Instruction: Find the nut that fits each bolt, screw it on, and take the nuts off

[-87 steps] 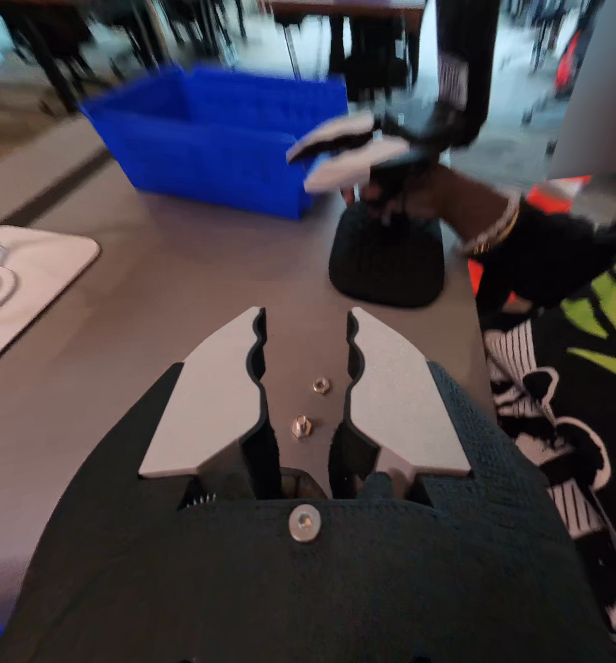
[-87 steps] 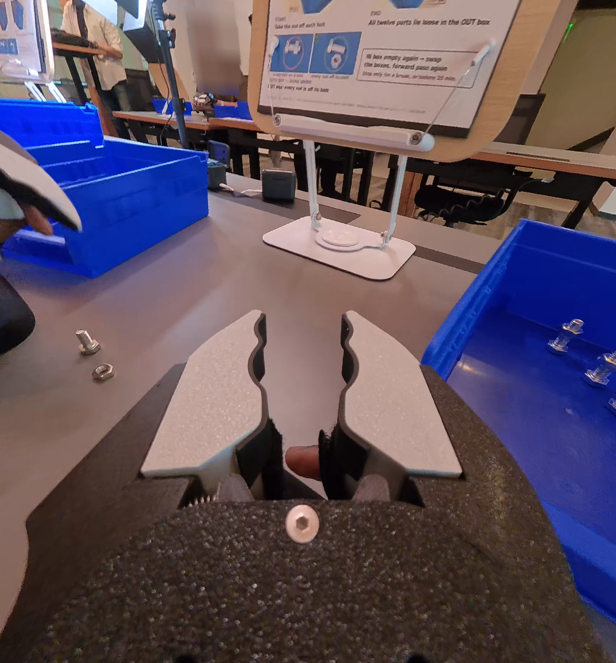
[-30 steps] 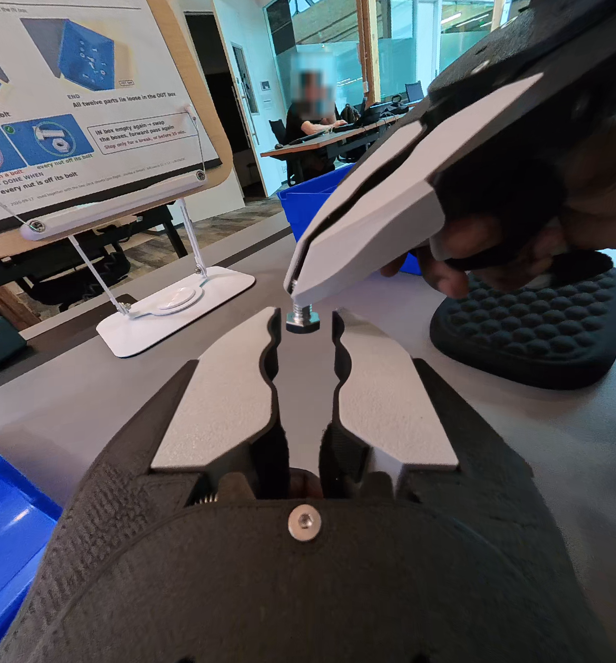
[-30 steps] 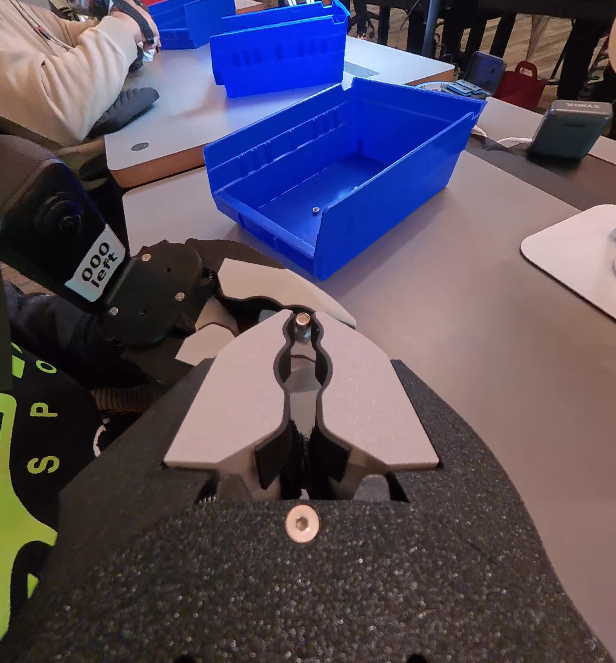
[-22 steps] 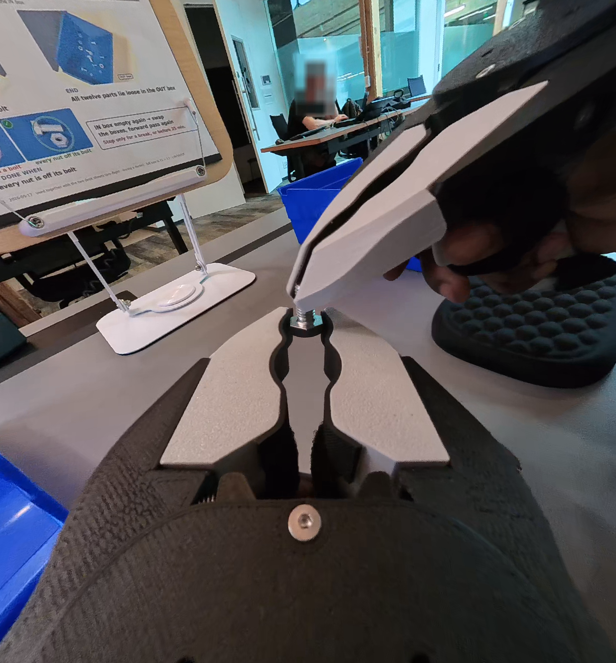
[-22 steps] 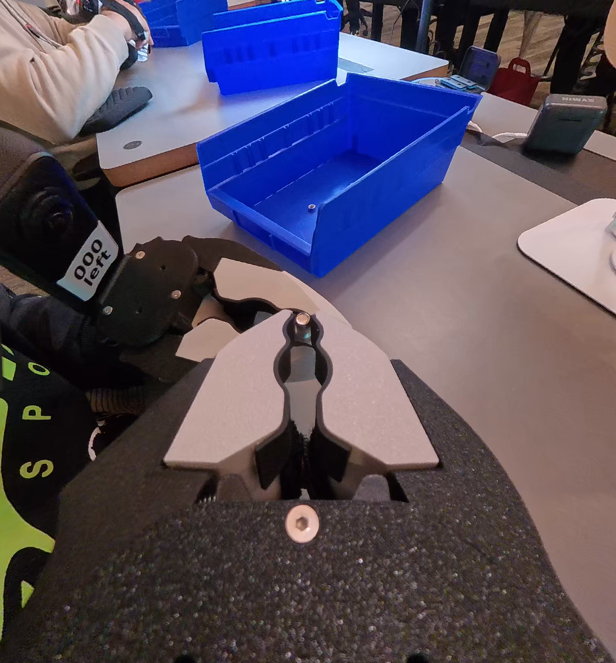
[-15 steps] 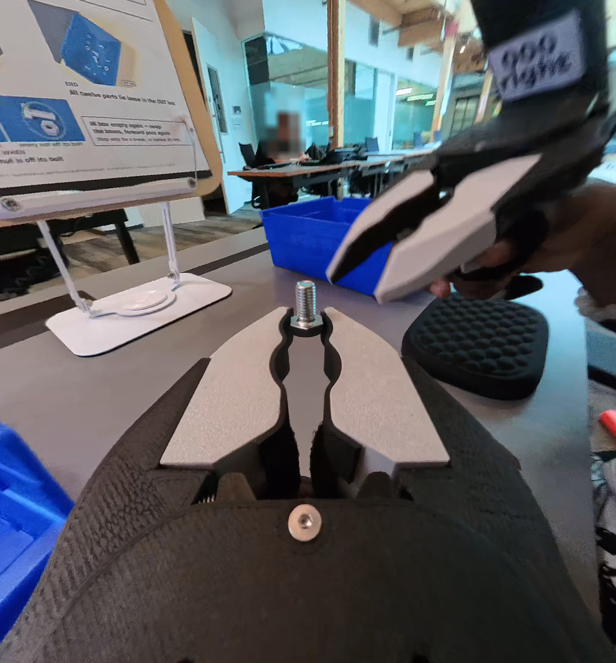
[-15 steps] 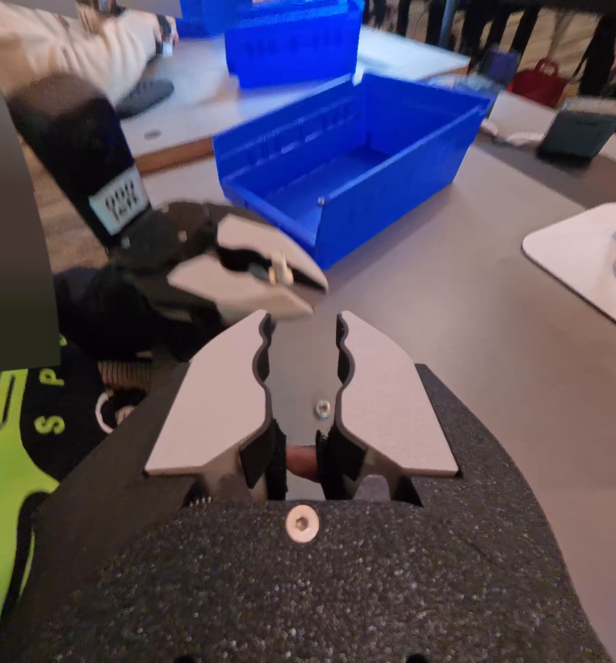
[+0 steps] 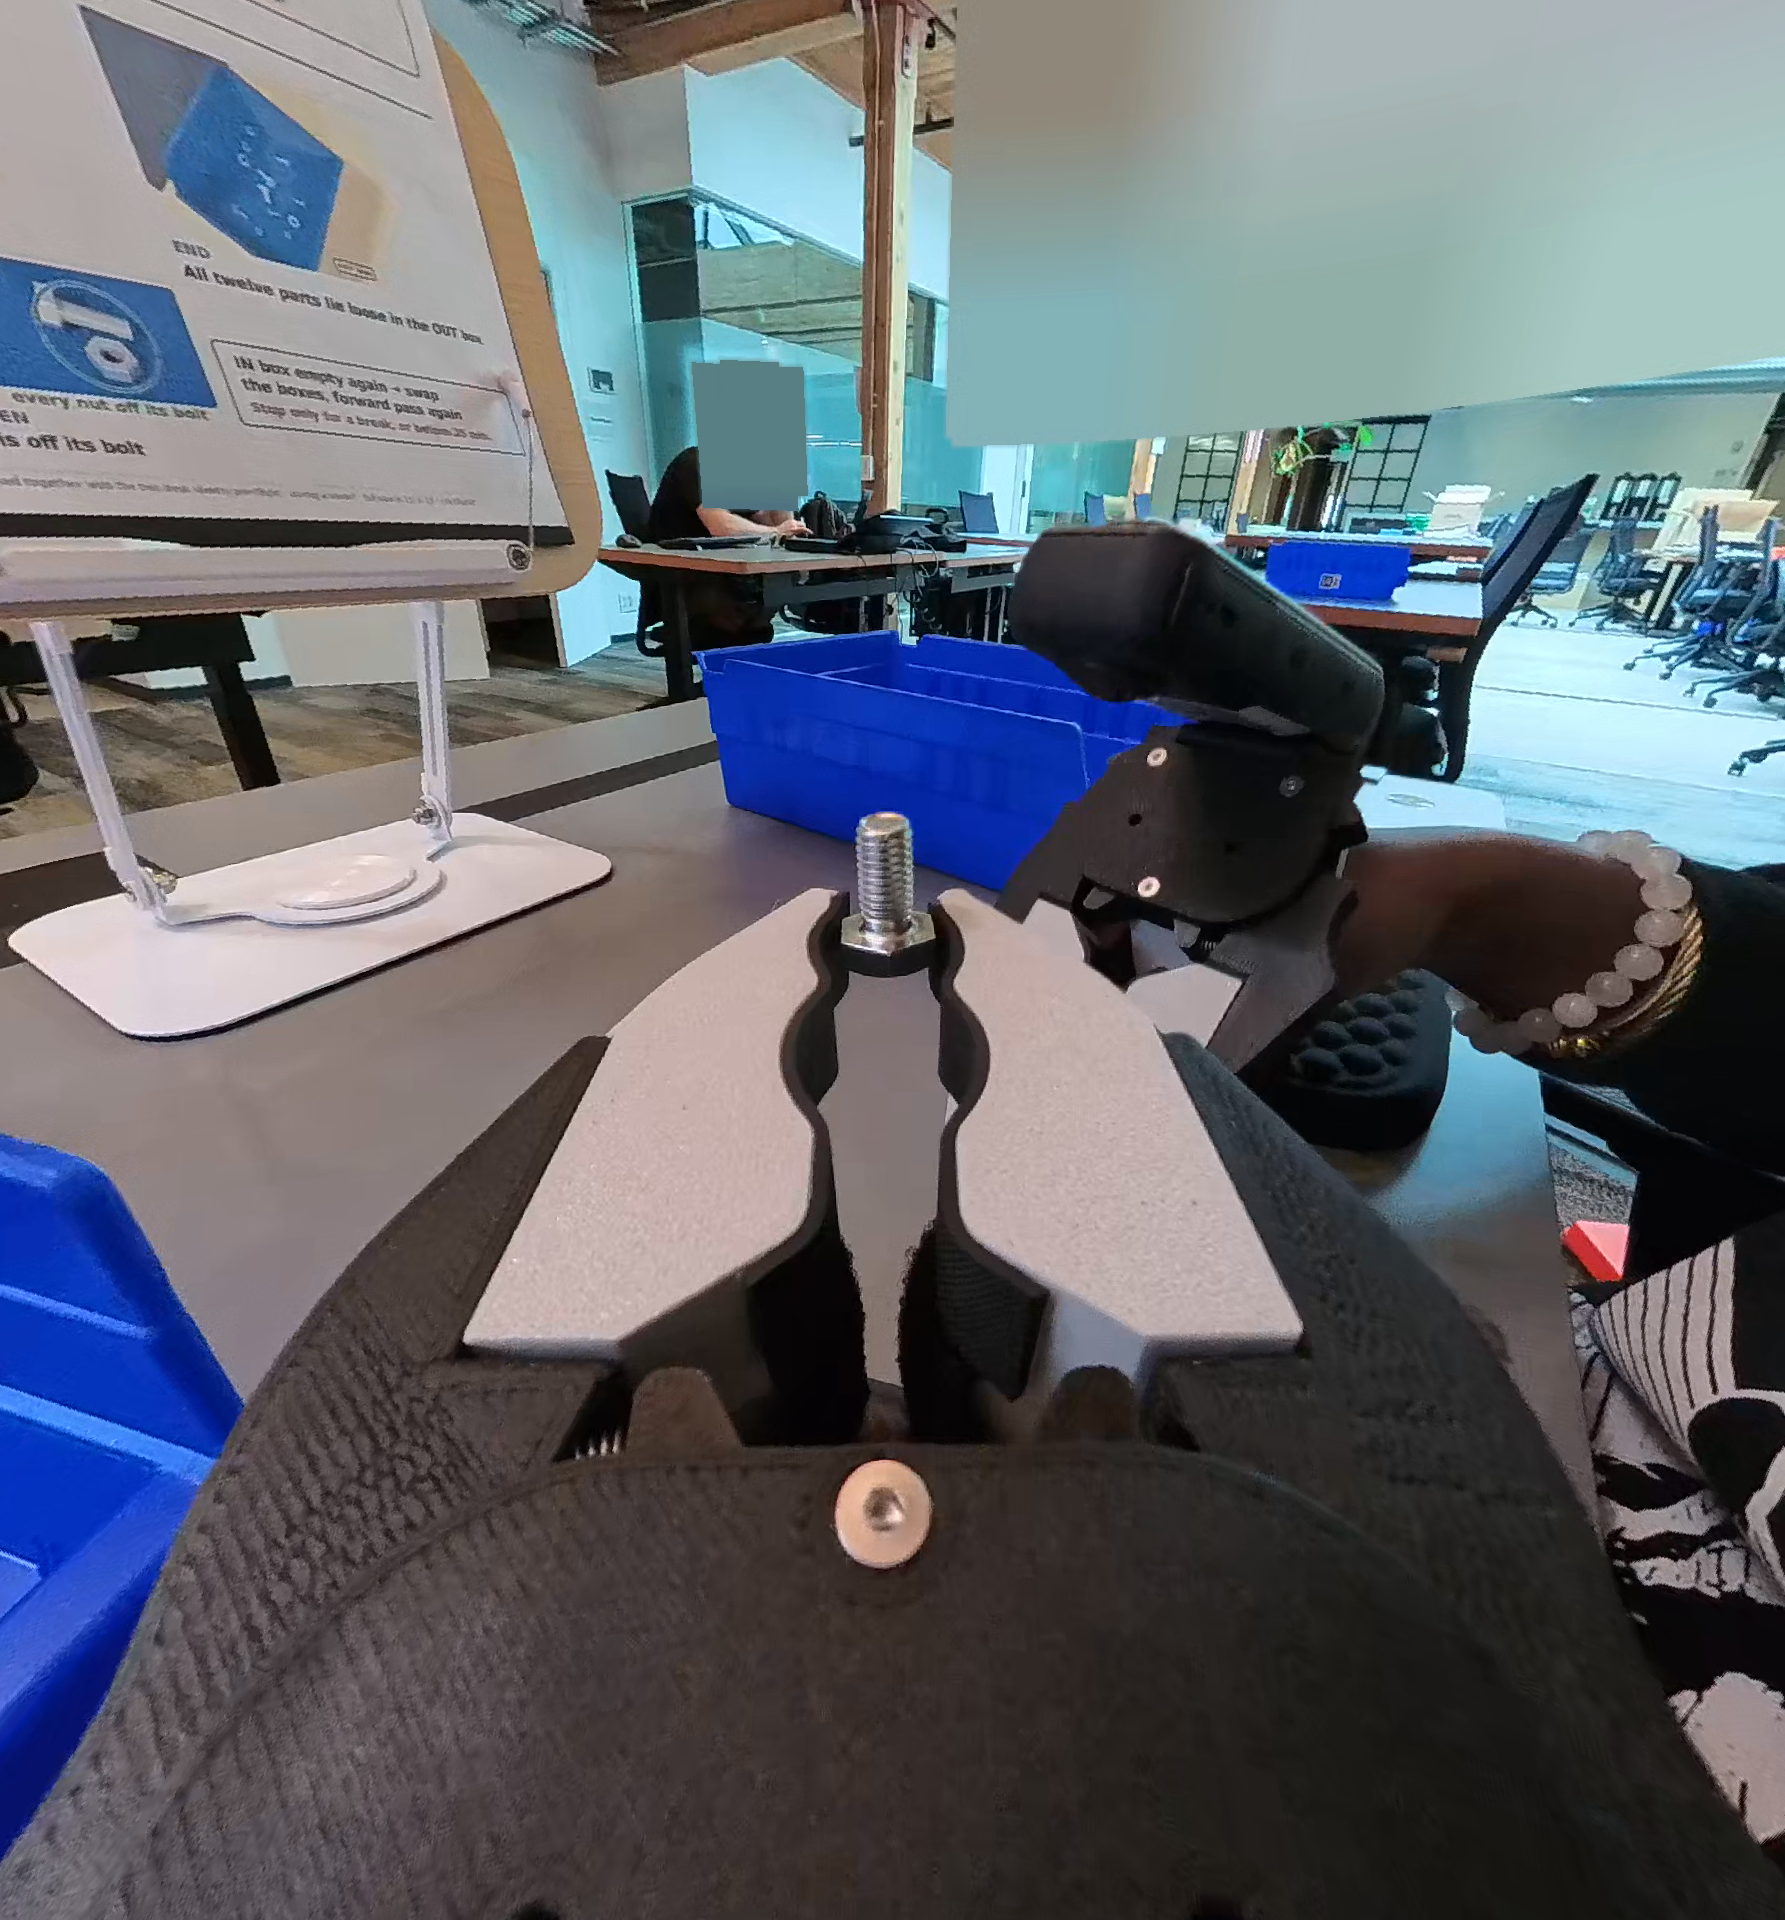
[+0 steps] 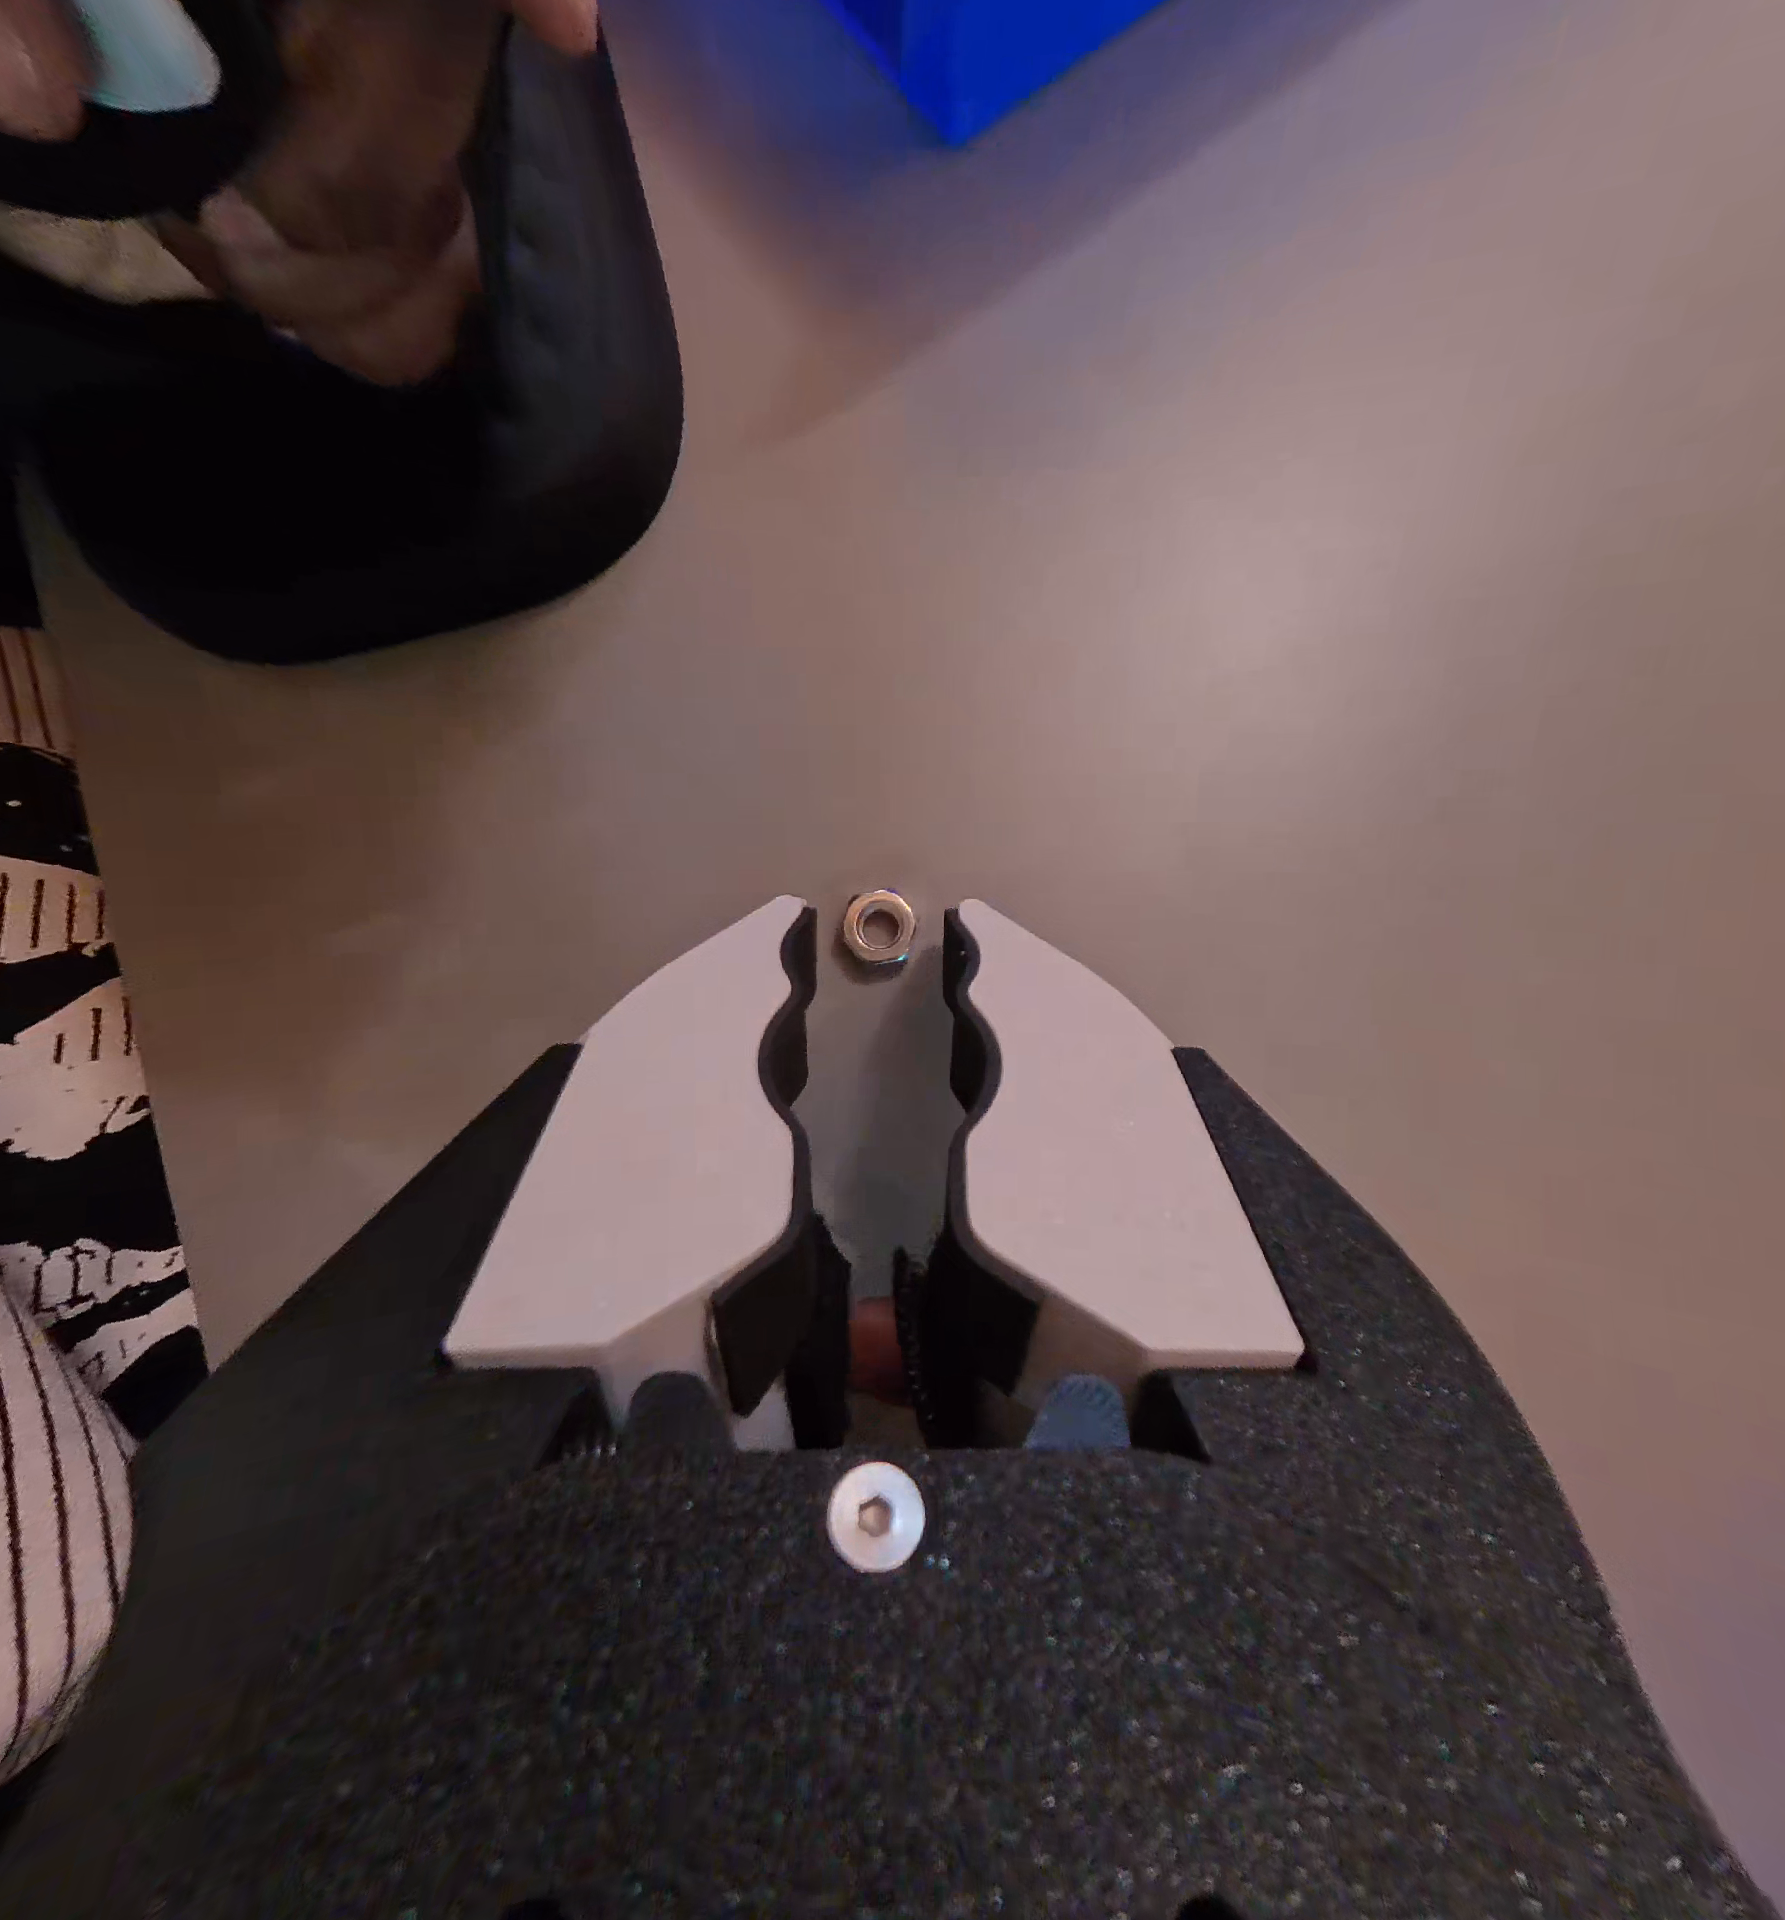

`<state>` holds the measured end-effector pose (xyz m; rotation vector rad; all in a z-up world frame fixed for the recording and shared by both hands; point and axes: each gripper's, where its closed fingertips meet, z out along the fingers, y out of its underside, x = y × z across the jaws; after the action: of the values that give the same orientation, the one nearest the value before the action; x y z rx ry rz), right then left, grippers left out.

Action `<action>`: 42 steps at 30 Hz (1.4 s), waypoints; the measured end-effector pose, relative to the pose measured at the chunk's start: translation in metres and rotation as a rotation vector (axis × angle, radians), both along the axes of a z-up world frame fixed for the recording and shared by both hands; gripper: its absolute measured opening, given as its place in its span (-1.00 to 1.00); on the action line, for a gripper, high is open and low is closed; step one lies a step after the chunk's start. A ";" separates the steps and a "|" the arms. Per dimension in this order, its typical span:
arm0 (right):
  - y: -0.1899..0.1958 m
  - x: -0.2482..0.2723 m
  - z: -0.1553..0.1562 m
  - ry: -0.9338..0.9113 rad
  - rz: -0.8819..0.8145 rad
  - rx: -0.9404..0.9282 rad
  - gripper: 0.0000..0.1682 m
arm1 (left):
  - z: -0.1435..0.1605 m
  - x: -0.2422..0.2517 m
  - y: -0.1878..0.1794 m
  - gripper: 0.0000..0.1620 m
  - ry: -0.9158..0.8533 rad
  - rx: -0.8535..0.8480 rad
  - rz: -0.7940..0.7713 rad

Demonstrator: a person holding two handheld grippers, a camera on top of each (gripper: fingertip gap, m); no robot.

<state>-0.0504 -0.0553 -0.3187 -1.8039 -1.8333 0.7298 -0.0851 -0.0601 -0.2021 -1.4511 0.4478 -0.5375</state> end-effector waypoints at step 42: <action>-0.073 0.001 0.128 0.086 0.967 0.030 -0.82 | -0.013 0.069 -0.058 -0.82 0.060 -0.065 -0.618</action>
<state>-0.0490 -0.1286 -0.1906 -0.7489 -2.5998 1.0526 -0.0157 -0.1183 -0.2149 -1.3829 0.9457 -1.0061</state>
